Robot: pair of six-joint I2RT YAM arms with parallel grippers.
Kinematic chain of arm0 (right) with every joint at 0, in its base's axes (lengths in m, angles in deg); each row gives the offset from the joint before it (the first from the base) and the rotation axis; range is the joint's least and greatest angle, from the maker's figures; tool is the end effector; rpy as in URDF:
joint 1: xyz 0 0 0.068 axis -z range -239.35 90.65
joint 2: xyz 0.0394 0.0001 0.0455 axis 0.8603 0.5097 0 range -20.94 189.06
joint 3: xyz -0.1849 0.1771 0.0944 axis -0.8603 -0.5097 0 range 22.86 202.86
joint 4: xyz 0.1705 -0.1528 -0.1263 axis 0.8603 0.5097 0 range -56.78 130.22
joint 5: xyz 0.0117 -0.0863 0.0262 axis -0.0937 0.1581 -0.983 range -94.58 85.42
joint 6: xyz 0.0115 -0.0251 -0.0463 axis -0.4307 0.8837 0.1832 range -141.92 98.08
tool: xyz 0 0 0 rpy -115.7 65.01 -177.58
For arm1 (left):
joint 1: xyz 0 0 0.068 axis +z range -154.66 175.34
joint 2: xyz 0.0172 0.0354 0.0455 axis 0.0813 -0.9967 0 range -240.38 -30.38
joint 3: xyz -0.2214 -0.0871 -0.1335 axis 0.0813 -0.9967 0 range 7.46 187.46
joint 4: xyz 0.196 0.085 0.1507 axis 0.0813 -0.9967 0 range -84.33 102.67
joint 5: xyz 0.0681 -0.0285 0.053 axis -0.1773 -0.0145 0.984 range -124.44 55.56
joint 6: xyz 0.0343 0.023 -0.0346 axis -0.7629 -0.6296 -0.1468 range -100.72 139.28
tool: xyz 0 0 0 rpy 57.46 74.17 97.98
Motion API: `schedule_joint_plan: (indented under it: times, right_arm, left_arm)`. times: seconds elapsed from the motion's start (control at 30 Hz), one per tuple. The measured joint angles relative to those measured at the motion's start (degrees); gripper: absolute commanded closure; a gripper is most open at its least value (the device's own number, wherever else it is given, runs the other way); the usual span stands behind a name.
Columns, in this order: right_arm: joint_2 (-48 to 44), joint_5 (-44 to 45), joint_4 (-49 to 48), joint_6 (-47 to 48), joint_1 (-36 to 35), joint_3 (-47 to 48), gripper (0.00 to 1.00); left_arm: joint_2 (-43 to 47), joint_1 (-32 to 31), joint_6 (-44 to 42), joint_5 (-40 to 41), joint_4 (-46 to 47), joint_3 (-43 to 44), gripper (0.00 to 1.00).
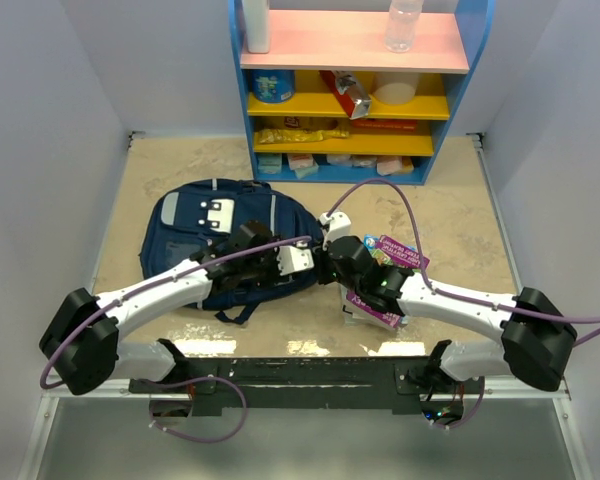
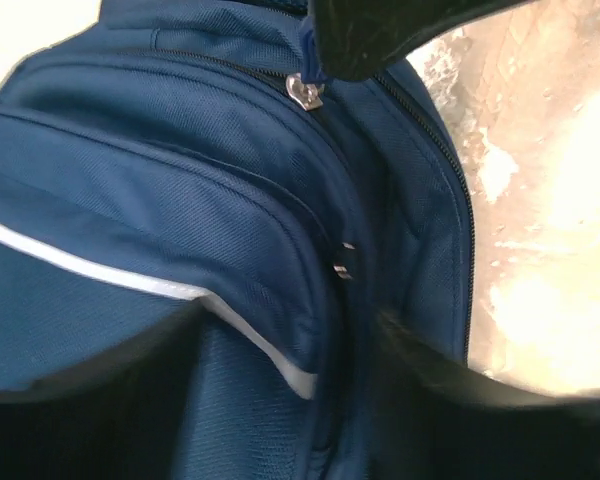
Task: Pack the student bag
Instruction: Zip the student bag at the center of the board.
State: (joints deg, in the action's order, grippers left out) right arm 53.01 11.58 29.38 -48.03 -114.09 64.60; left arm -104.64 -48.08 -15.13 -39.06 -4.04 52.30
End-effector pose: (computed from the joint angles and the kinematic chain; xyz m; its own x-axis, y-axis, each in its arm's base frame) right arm 0.1707 0.2241 0.2360 -0.5293 -0.0165 -0.8483 -0.4566 0.8483 0.2683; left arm 0.1920 -0.1857 0.2207 -0.0220 0.7962 -0.6046 0.8946 0.2856 0.3436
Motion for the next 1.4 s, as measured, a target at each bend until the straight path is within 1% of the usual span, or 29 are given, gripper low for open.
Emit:
schedule_joint_plan:
  times: [0.03, 0.07, 0.1, 0.33, 0.47, 0.6, 0.8, 0.93, 1.17, 1.27, 1.4]
  right_arm:
    - [-0.09, -0.07, 0.04, -0.04, 0.0, 0.0, 1.0]
    - [-0.09, -0.09, 0.02, -0.07, 0.0, 0.0, 1.0]
    - [-0.09, -0.11, 0.07, -0.11, 0.04, 0.0, 1.0]
    - [0.5, -0.33, -0.24, -0.22, 0.26, 0.13, 1.0]
    - [2.91, -1.25, -0.96, -0.22, 1.53, 0.94, 1.0]
    - [5.49, -2.27, -1.55, 0.04, 4.24, 2.47, 1.0]
    - [8.33, -2.71, -1.79, 1.07, 5.49, 5.53, 1.0]
    - [11.06, -3.3, -2.71, 1.84, 6.23, 6.93, 1.0]
    - [20.09, -4.37, -4.02, 3.37, 8.48, 12.04, 1.0]
    - [23.41, -5.73, -3.5, 3.76, 8.98, 14.95, 1.0]
    - [25.49, -7.54, -2.97, 4.17, 9.05, 17.99, 1.0]
  left_arm:
    - [0.0, 0.02, -0.02, 0.48, 0.2, 0.0, 0.84]
    - [0.02, 0.0, 0.13, 0.79, 0.24, 0.0, 0.97]
    - [0.2, -0.24, -0.7, 1.36, 0.31, 0.0, 1.0]
    - [3.43, -0.31, -1.18, 1.25, -1.79, -0.5, 1.0]
    - [7.26, -0.26, -1.73, -0.52, -4.85, -1.75, 1.0]
    - [12.2, -0.28, -3.3, -3.13, -9.4, -3.34, 1.0]
    - [13.57, -0.35, -5.86, -5.53, -13.18, -3.63, 1.0]
    - [15.58, -0.31, -8.94, -7.43, -15.82, -4.07, 1.0]
    - [21.29, -0.2, -17.46, -12.24, -24.76, -4.72, 1.0]
    - [21.59, -0.09, -20.61, -12.81, -26.69, -4.72, 1.0]
    - [21.53, 0.04, -25.05, -12.79, -29.05, -4.72, 1.0]
